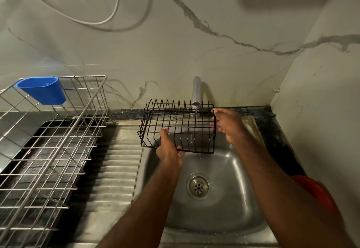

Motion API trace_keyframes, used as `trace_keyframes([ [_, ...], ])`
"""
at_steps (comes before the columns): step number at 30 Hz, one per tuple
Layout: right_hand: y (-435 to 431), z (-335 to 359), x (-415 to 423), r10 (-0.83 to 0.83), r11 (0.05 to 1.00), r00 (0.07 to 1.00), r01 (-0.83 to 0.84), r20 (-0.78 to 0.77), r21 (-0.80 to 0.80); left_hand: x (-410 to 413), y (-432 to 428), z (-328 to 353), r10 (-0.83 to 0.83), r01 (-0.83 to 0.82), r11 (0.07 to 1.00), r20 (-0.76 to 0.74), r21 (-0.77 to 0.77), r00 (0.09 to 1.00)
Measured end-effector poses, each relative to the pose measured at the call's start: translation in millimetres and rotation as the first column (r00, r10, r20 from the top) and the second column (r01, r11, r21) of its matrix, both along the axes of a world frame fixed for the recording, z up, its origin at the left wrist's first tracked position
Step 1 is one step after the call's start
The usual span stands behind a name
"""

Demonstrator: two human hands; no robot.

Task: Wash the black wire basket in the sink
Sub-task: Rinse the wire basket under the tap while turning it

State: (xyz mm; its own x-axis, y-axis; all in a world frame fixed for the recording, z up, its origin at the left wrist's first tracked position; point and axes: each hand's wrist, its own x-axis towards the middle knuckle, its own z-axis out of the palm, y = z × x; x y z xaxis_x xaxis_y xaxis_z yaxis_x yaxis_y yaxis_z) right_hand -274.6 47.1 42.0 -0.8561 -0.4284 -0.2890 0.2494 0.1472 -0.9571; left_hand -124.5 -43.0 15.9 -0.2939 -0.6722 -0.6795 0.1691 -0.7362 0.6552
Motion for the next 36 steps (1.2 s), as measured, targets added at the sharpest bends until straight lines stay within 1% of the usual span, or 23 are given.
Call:
trace_keyframes([
  [10, -3.7, 3.4, -2.3, -0.002, 1.0, 1.0, 0.002, 0.005, 0.023, -2.9, -0.8, 2.2, -0.009, 0.009, 1.0, 0.002, 0.001, 1.0],
  [18, -3.0, 6.4, -1.9, 0.007, 0.999, 1.0, -0.007, -0.001, 0.034, -3.1, 0.2, 5.4, -0.007, 0.008, 1.0, -0.025, 0.017, 1.0],
  [23, 11.0, 7.5, -1.1, -0.025, 0.999, 1.0, 0.026, -0.018, 0.043, -5.5, 8.0, -4.6, -0.046, 0.046, 0.999, -0.018, 0.023, 0.999],
  [25, 20.7, 7.4, -1.5, -0.038, 0.997, 0.999, 0.04, -0.031, 0.071, -5.8, 13.7, -6.6, -0.071, 0.071, 0.997, -0.024, 0.027, 0.997],
  [33, 55.4, -12.3, 1.2, -0.057, 0.993, 0.998, 0.058, -0.006, 0.098, -3.8, 29.1, -14.4, -0.118, 0.118, 0.993, 0.018, 0.023, 0.993],
  [34, 59.1, -13.6, 2.7, -0.062, 0.987, 0.996, 0.072, -0.071, 0.14, -2.3, 30.3, -14.8, -0.128, 0.128, 0.992, 0.028, 0.015, 0.991],
  [35, 62.7, -13.9, 3.3, -0.074, 0.97, 0.976, 0.118, -0.203, 0.212, -0.9, 30.6, -15.9, -0.139, 0.14, 0.99, 0.049, -0.004, 0.989],
  [36, 65.8, -10.9, 3.9, -0.09, 0.94, 0.929, 0.199, -0.36, 0.277, 0.7, 29.8, -17.7, -0.147, 0.148, 0.989, 0.074, -0.021, 0.986],
])
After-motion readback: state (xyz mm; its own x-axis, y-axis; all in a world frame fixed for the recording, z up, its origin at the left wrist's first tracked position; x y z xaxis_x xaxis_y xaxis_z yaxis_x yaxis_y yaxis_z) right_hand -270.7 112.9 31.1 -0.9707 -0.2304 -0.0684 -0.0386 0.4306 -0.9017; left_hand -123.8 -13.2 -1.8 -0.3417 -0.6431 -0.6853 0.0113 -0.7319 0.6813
